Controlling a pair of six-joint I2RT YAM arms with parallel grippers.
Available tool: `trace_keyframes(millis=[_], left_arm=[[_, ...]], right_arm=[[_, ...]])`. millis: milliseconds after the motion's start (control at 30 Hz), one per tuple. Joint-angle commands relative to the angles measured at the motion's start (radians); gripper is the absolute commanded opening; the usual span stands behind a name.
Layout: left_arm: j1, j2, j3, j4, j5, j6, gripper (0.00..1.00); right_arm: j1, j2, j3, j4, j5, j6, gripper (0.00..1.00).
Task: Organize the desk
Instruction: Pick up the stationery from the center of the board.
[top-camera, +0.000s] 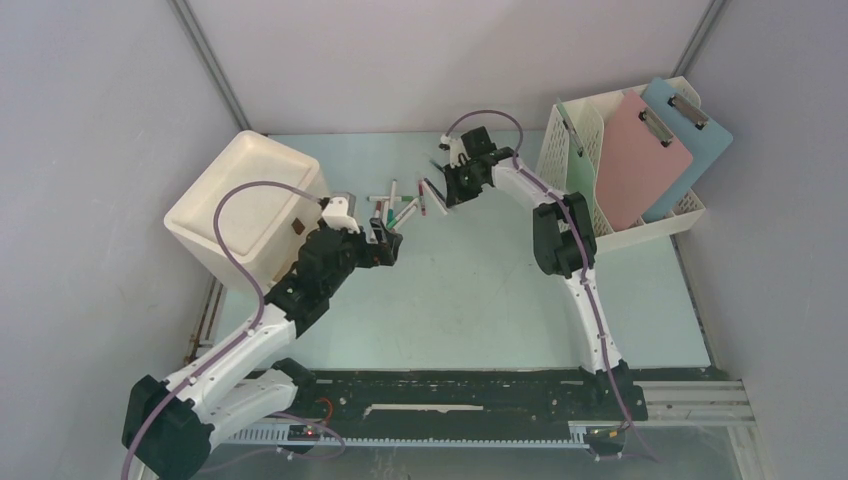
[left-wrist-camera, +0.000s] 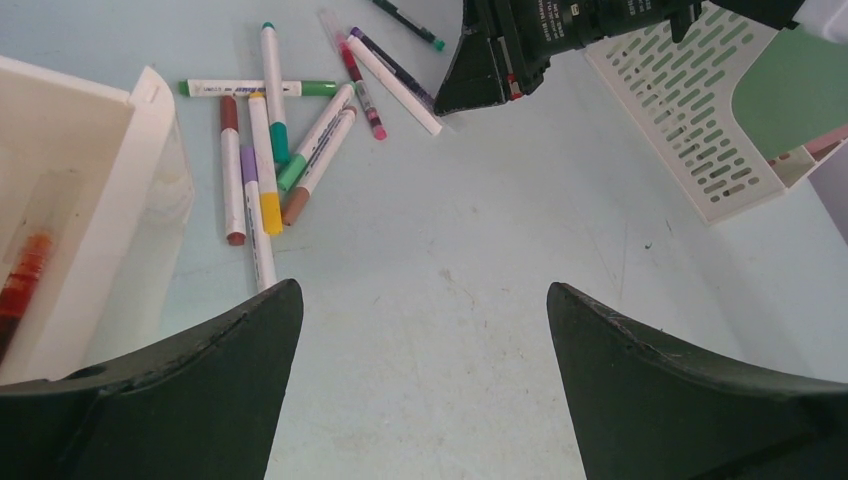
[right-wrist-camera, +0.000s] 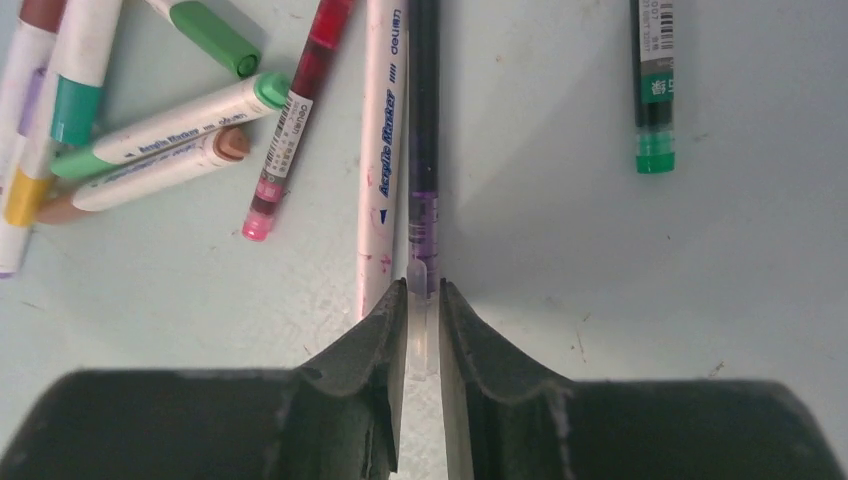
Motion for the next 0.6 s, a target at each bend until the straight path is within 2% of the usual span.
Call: trace_keyframes(millis=[0,167,267,400,567], left_arm=[[0.004,-0.030,-0.003,0.041,0.028,-0.024,1.00],[0.005,-0.051,-0.022,0.044,0.034,-0.036,1.00],[0.005,-0.060,-0.033,0.047,0.043,-0.046,1.00],[0.005,-0.066,-0.040,0.056,0.071,-0.068,1.00],[0.004,-0.086,-0.064,0.107,0.107,-0.114,1.00]], right_arm=[[0.017,-0.050,-0.043,-0.049,0.155,-0.113,0.26],[0.028,-0.053,-0.044,-0.051,0.199,-0.154,0.22],[0.031,-0.055,-0.049,-0.055,0.207,-0.176,0.15],[0.031,-0.098,-0.101,-0.041,0.180,-0.179,0.05],[0.019,-0.191,-0.201,-0.023,0.128,-0.174,0.00]])
